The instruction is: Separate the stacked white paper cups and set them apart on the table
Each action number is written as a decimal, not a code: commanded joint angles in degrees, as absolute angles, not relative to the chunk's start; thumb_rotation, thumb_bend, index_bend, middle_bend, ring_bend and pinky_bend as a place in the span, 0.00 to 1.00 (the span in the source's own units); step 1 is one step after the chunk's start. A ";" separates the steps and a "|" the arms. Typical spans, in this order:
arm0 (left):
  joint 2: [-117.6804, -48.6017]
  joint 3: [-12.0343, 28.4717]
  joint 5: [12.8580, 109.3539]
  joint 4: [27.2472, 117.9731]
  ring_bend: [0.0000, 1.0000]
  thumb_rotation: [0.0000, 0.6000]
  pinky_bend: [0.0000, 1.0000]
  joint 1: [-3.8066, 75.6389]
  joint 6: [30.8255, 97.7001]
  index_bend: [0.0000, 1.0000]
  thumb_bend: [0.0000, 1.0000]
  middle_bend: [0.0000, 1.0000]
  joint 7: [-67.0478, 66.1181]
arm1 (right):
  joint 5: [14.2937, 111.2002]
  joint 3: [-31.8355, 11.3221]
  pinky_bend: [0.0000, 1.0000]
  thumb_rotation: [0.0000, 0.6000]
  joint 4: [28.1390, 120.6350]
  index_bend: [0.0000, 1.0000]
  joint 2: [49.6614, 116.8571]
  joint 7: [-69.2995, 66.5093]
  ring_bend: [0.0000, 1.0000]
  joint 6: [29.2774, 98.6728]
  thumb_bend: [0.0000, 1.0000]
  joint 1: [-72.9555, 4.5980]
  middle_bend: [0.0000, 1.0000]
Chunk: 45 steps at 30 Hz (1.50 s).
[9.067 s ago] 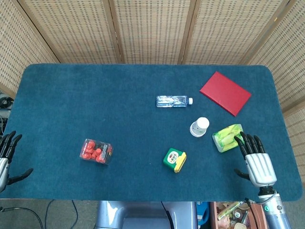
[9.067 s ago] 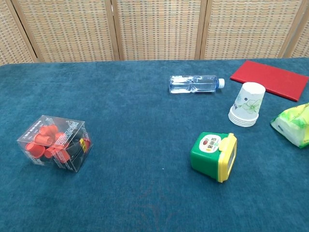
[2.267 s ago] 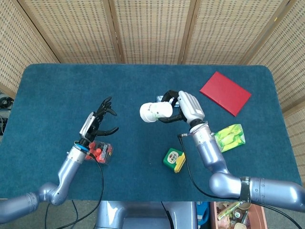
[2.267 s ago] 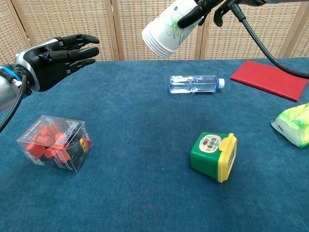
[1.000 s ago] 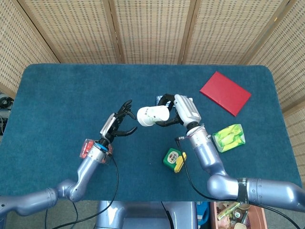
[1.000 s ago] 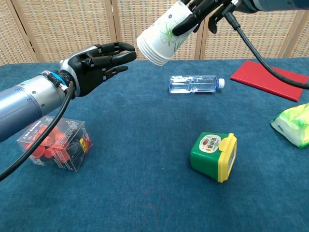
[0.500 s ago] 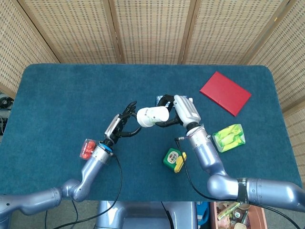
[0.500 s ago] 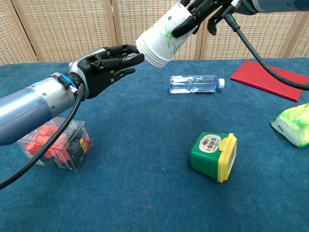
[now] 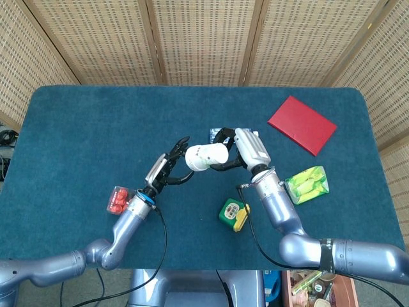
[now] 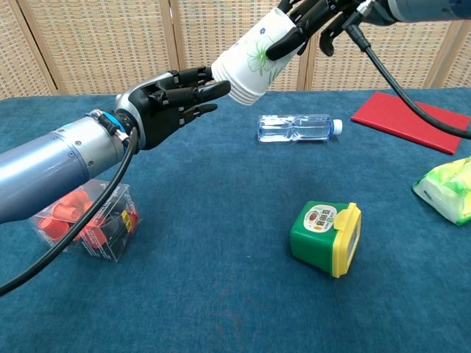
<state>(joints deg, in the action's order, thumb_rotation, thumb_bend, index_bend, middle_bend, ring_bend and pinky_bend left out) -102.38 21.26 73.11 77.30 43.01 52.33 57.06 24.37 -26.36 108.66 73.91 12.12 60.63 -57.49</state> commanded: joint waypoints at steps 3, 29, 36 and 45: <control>-102.46 21.11 73.05 77.27 0.00 1.00 0.00 42.93 52.23 0.54 0.39 0.04 57.32 | 24.34 -26.16 0.75 1.00 108.67 0.77 73.76 12.11 0.55 60.34 0.20 -57.43 0.67; -101.46 21.00 73.61 77.96 0.00 1.00 0.00 42.67 52.40 0.65 0.46 0.07 58.34 | 24.57 -25.73 0.75 1.00 108.69 0.77 73.26 11.94 0.55 60.33 0.20 -57.28 0.67; -101.15 21.21 73.08 77.95 0.00 1.00 0.00 42.48 52.57 0.66 0.46 0.08 57.98 | 24.63 -25.78 0.75 1.00 108.62 0.77 72.93 11.72 0.55 60.26 0.20 -57.08 0.67; -99.94 20.11 72.44 78.08 0.00 1.00 0.00 41.06 52.81 0.67 0.46 0.08 56.76 | 24.66 -25.88 0.75 1.00 108.55 0.77 72.07 11.43 0.55 60.53 0.20 -56.50 0.67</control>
